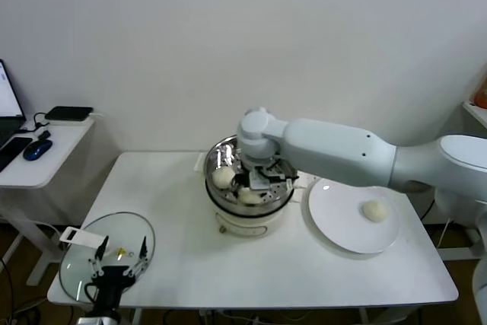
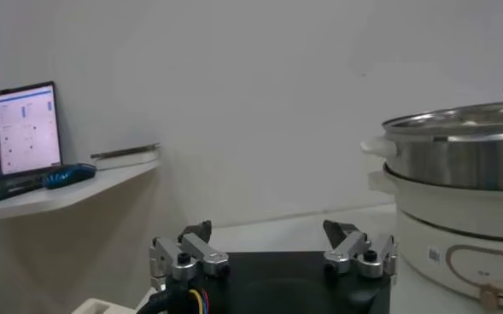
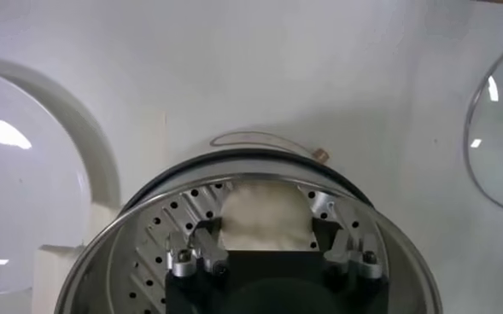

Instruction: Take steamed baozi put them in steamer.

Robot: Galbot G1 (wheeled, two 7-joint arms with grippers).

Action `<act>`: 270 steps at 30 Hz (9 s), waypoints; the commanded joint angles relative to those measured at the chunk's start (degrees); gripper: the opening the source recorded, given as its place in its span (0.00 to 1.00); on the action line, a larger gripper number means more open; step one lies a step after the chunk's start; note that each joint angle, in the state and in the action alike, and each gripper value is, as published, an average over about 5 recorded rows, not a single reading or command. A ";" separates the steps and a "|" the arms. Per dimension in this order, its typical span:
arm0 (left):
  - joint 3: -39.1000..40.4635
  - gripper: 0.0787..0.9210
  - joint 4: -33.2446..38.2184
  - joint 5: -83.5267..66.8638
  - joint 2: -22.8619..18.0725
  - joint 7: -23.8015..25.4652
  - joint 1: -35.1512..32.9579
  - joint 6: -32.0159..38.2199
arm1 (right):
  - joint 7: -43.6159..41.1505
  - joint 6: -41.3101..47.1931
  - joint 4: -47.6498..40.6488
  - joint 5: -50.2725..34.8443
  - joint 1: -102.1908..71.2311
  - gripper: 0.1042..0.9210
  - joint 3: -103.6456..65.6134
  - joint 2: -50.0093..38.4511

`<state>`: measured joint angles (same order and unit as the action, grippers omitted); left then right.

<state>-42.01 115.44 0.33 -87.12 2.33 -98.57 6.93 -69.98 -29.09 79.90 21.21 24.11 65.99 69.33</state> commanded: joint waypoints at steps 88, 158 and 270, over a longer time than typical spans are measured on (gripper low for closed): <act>1.44 0.88 2.18 0.08 0.46 0.69 -1.14 0.15 | 4.55 26.77 -38.92 -14.24 -22.28 0.88 -20.46 -23.85; 2.20 0.88 3.09 0.79 0.31 0.18 -1.06 -0.03 | 4.24 36.91 -26.74 -42.41 7.93 0.70 7.23 -23.08; 3.32 0.88 5.66 2.37 1.91 0.41 -1.59 -0.70 | 9.42 43.99 -24.30 -68.27 16.32 0.88 18.58 -8.26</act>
<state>-38.85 120.76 2.52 -85.24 2.71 -100.17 6.33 -61.59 15.55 53.18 -44.47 36.58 86.98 67.65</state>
